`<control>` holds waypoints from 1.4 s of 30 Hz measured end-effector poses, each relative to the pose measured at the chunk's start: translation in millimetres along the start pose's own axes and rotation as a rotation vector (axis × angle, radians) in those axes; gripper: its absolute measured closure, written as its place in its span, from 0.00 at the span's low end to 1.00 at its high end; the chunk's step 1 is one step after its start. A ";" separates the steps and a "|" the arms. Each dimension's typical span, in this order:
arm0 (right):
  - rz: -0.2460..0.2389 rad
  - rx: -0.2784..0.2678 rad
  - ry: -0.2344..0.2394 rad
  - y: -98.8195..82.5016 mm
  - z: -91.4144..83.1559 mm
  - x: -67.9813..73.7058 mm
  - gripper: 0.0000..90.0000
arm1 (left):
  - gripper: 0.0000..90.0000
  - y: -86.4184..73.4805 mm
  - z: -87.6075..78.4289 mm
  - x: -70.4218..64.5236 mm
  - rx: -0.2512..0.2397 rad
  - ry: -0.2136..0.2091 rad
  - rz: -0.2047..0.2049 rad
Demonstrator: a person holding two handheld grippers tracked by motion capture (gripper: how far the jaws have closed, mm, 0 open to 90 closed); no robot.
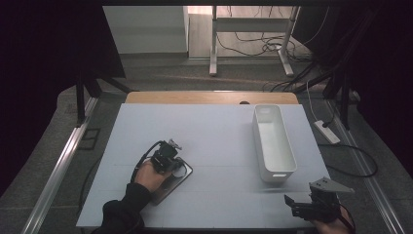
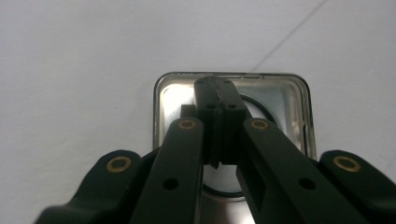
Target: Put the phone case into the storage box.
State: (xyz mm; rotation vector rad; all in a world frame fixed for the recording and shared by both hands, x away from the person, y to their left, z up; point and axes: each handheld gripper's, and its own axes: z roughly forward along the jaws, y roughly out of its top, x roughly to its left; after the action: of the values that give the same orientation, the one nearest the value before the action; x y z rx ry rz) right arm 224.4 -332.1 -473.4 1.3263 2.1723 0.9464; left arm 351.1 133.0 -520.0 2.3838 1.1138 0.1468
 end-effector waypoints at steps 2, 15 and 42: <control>0.000 0.000 0.000 0.0 0.0 0.0 0.02 | 0.99 0.6 -0.2 3.6 0.002 0.005 -0.009; -0.005 0.005 0.000 0.2 0.1 0.7 0.02 | 0.99 -2.0 -0.8 9.8 -0.015 -0.010 -0.034; -0.010 0.005 0.001 0.5 0.4 1.0 0.02 | 0.76 -20.3 -49.7 6.1 -0.036 0.030 -0.081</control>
State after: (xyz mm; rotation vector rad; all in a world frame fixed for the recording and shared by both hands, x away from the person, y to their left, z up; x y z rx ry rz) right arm 224.5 -330.9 -473.3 1.3160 2.1816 0.9389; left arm 326.2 168.2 -487.3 2.3076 1.2088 0.1735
